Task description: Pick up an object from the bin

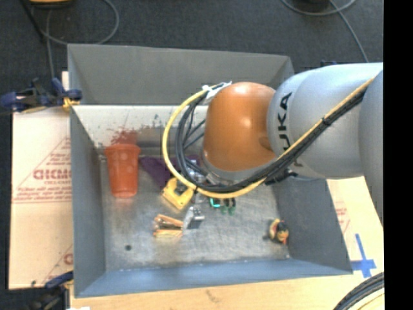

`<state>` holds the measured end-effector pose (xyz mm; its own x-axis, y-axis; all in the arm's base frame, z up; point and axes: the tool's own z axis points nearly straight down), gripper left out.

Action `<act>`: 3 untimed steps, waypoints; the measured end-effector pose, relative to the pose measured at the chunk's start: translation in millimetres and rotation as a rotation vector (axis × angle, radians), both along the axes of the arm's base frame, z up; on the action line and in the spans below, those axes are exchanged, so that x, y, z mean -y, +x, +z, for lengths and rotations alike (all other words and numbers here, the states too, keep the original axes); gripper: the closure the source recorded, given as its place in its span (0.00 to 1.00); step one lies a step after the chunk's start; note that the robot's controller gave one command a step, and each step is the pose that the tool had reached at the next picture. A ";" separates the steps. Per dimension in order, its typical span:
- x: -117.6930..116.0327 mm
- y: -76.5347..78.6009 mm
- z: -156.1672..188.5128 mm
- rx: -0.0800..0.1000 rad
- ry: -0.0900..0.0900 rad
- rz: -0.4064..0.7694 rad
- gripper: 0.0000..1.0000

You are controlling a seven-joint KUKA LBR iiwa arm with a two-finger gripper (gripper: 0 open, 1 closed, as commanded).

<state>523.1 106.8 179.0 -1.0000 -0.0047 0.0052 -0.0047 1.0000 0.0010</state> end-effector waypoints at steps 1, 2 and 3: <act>0.5 1.8 4.3 0.008 0.001 -0.004 0.00; 12.0 74.5 -69.4 0.018 -0.001 0.054 0.00; 2.6 86.8 -85.2 0.004 -0.002 0.101 0.00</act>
Offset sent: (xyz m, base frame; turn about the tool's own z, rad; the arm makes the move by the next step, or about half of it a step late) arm 0.1008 -0.0156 -0.1090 -0.0788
